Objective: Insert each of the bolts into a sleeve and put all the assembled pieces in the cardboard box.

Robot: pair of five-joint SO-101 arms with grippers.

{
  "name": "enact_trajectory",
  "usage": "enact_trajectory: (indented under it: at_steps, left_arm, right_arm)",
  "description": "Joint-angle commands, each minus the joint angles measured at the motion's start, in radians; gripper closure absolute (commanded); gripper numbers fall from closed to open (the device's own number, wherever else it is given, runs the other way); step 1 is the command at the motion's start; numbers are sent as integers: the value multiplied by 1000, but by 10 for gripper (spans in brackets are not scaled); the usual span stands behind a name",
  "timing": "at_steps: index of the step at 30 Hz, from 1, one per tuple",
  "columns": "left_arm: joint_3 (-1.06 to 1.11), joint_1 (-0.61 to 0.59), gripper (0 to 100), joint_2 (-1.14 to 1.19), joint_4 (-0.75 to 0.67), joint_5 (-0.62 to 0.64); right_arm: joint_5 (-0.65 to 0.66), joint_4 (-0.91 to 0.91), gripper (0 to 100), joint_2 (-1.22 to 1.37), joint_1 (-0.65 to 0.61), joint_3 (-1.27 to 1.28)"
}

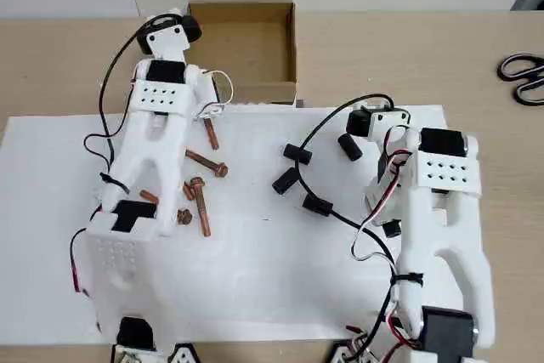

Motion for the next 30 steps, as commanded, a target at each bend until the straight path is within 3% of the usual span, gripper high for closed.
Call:
enact_trajectory:
  at_steps: [1, 11, 20, 30]
  left_arm:
    - [-42, 20, 809, 3, -32, 0]
    - [-110, 14, 807, 101, -72, -2]
    - [-305, -38, 808, 117, 72, -9]
    - [-222, -44, 809, 140, 15, -8]
  right_arm:
    - [-11, -15, 995, -41, 5, -5]
    - [-6, -15, 995, -41, 8, -5]
    - [-5, -16, 995, -41, 7, -5]
    - [-11, -16, 995, -41, 4, -5]
